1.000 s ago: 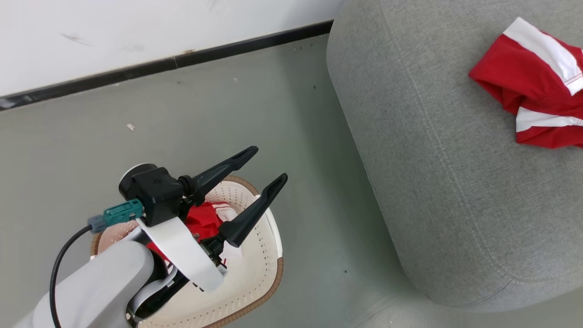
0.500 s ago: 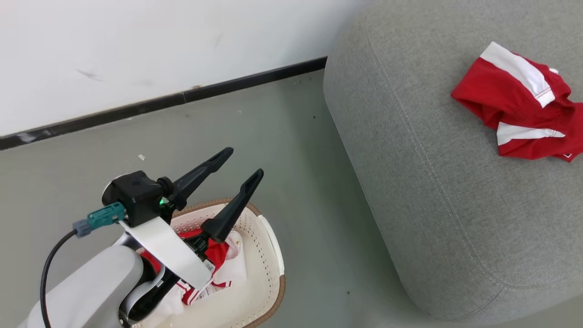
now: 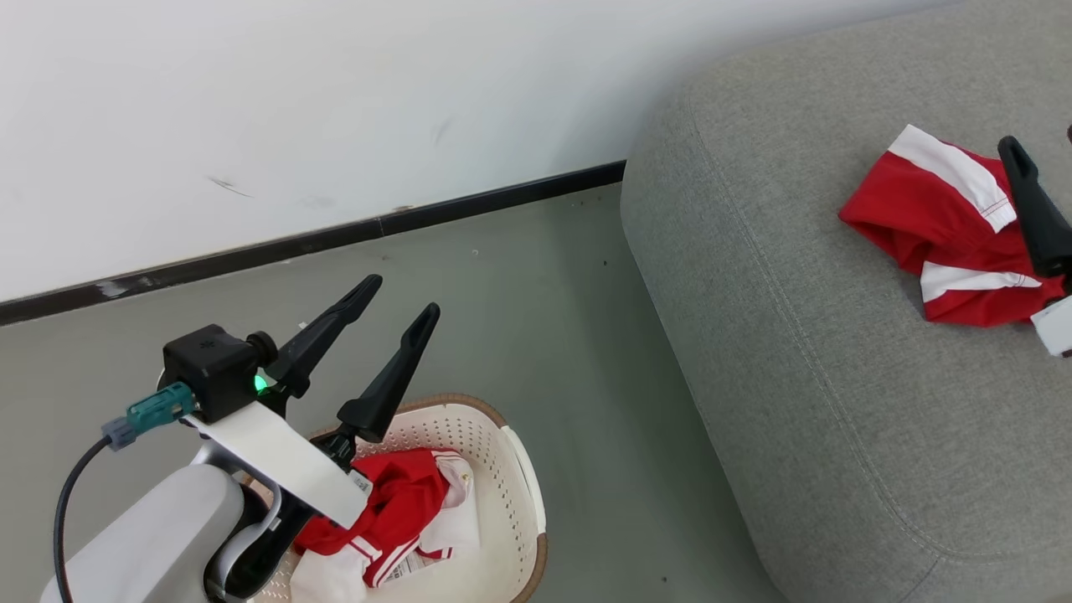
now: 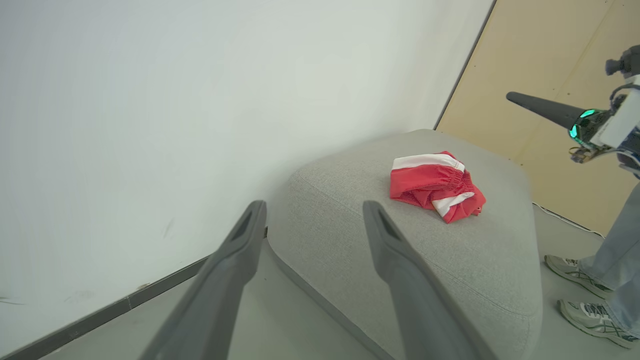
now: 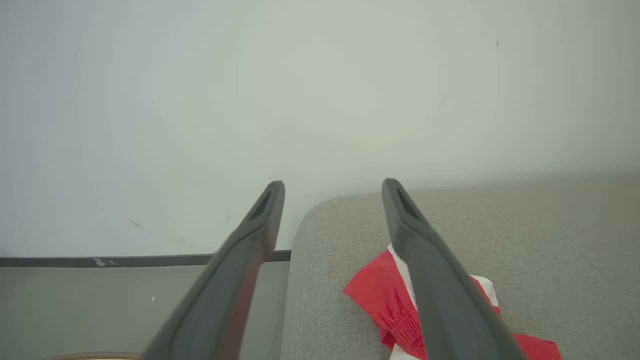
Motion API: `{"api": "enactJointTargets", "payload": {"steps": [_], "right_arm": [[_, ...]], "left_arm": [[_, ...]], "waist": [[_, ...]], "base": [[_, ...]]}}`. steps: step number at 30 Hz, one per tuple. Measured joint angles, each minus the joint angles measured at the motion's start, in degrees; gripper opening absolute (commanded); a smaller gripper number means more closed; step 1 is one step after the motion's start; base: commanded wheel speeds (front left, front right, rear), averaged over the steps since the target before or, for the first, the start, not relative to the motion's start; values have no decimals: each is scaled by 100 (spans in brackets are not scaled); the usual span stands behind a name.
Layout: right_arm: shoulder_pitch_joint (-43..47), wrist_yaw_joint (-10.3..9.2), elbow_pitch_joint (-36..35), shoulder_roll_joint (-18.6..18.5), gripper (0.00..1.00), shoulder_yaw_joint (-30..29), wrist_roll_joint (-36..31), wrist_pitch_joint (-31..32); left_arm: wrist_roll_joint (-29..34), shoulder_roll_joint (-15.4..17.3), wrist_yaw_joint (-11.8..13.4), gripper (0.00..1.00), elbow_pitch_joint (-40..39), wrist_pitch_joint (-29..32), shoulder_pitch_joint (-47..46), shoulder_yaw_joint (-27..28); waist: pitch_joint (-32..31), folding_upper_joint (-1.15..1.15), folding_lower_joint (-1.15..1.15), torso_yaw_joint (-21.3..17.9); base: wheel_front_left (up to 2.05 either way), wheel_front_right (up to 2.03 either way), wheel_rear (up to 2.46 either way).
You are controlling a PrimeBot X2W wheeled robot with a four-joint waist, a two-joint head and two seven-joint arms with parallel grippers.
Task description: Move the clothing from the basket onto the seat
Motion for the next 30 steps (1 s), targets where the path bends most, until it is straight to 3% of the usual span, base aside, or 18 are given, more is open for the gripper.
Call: {"api": "enactJointTargets", "payload": {"steps": [15,30], "right_arm": [[376,0,-198,396,100,431,-221,-524],[1110,0,-68,989,100,368,-271,-753]], "left_arm": [[-212,4,313,100,277,-109,471,517],[-283,-32,639,100,587,-159,1102,1012]], "waist": [[-432,0,0,444],[-801,0,0,959]], "base": [[0,0,0],[0,0,0]]}}
